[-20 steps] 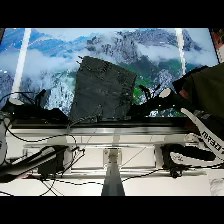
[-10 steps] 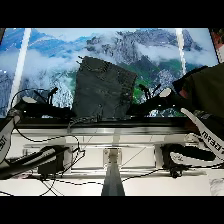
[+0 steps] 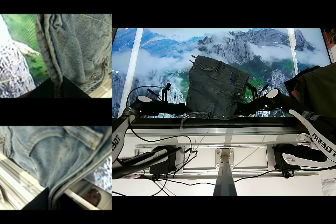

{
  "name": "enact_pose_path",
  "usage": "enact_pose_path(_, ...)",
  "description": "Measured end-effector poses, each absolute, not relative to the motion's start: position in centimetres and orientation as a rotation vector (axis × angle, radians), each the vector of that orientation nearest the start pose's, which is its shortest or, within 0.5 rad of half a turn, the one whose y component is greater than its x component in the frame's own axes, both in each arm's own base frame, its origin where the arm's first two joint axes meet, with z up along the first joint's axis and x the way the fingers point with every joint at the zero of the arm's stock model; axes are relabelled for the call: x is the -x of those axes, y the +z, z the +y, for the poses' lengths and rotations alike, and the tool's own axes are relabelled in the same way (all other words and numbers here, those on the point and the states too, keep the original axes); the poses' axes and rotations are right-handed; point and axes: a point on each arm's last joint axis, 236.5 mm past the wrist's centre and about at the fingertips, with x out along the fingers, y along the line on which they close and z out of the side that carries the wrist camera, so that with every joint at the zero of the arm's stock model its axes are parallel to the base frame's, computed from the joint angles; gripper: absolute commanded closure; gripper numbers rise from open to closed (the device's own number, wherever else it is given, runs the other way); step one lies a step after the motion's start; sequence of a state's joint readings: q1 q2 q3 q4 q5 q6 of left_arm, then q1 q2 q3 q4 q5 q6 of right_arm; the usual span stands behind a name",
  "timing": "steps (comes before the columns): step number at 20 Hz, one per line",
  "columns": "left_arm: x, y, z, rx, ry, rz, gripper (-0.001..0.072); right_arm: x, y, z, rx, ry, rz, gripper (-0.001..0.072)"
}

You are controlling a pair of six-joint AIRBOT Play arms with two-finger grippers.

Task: Fold the clothes and pants, and hang the long-sleeved shirts on hangers.

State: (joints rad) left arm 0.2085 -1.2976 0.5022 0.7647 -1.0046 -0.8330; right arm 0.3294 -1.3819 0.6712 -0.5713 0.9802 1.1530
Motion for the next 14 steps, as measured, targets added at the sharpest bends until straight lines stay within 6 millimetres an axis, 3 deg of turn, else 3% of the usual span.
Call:
enact_pose_path(4,-27.4,-10.4,-8.4,0.405,-0.504,1.324,0.0665,-25.8,-5.5,26.4,-0.450,0.790,1.461,0.0663)
enact_pose_path(7,-31.4,-3.4,-8.3,0.325,-0.543,1.124,0.0666,-29.0,0.6,27.5,-0.368,0.877,1.300,0.0663)
enact_pose_path(9,-34.0,3.4,-7.9,0.239,-0.539,0.931,0.0666,-31.1,6.4,28.2,-0.319,0.930,1.145,0.0663)
enact_pose_path(11,-35.3,11.4,-7.4,0.144,-0.509,0.709,0.0665,-32.2,12.9,28.6,-0.278,0.976,0.982,0.0663)
enact_pose_path(14,-33.7,24.4,-6.9,0.033,-0.426,0.329,0.0666,-31.1,23.2,28.7,-0.263,1.043,0.739,0.0662)
